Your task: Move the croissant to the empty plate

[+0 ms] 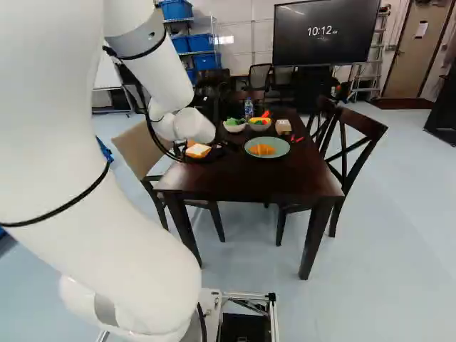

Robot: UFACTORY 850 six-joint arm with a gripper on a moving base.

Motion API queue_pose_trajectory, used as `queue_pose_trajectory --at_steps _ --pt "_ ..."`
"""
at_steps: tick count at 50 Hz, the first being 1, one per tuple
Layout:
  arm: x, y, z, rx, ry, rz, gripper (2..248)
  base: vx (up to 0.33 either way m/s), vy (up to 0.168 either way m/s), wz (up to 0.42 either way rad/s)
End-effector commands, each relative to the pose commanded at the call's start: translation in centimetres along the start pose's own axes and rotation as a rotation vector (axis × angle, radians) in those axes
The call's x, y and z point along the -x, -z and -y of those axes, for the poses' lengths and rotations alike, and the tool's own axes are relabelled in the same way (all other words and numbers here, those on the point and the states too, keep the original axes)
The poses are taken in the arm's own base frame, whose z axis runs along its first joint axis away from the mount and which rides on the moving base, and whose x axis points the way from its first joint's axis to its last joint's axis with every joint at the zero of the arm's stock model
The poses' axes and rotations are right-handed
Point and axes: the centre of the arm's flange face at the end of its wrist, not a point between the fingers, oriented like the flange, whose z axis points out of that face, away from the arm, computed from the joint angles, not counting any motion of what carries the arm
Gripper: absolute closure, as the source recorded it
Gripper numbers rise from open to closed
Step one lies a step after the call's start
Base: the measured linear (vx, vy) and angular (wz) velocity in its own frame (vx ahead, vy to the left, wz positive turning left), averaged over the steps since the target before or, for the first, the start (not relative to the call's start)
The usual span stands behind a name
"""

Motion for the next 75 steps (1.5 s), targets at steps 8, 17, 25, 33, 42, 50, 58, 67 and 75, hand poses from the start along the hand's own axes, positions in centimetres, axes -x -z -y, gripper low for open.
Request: queue_pose_trajectory --at_steps 8,17,25,33,42,50,58,67,75 --pt "2.3 1.4 -0.2 -0.021 0.056 -0.038 3 0.0 0.0 0.0" --pt "4.7 2.9 -0.5 -0.041 0.114 -0.079 3 0.0 0.0 0.0" --pt "6.6 4.1 -0.8 -0.054 0.159 -0.111 3 0.0 0.0 0.0" --pt "8.3 5.2 -1.1 -0.065 0.198 -0.141 3 0.0 0.0 0.0" --pt "10.0 6.3 -1.5 -0.075 0.236 -0.17 3 0.0 0.0 0.0" --pt "11.3 7.1 -1.7 -0.081 0.265 -0.192 3 0.0 0.0 0.0" --pt "12.3 7.8 -2.0 -0.086 0.289 -0.211 3 0.0 0.0 0.0" --pt "13.3 8.4 -2.2 -0.09 0.31 -0.227 3 0.0 0.0 0.0" --pt "13.9 8.8 -2.4 -0.092 0.324 -0.238 3 0.0 0.0 0.0"
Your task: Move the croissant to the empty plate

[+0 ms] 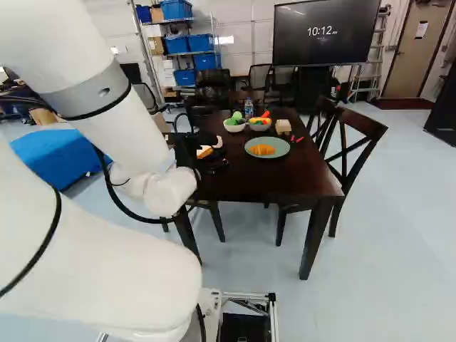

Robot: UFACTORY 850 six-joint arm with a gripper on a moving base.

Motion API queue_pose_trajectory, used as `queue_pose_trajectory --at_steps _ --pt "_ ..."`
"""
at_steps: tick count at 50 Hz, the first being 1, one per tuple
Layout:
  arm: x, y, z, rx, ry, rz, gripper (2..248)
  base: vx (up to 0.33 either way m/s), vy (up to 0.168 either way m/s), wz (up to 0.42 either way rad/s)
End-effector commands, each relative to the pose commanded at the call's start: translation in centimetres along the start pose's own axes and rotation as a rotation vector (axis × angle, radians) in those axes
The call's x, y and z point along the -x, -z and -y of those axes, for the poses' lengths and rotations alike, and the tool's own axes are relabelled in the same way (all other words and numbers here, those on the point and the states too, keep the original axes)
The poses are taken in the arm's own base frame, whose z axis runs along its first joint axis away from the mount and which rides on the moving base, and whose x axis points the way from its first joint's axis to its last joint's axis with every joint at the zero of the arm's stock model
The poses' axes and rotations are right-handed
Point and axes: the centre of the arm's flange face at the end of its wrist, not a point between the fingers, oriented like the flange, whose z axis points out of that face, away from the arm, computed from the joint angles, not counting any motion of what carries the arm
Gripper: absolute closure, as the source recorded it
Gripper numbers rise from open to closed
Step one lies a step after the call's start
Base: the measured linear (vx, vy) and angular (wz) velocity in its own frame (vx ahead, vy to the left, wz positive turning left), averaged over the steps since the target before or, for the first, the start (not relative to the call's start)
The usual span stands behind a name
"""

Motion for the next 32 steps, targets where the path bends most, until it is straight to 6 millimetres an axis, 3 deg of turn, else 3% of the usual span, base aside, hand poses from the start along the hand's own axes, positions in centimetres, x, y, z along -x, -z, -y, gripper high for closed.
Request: queue_pose_trajectory --at_steps 32 --pt "0.46 0.49 0.06 -0.002 0.012 -0.01 3 0.0 0.0 0.0"
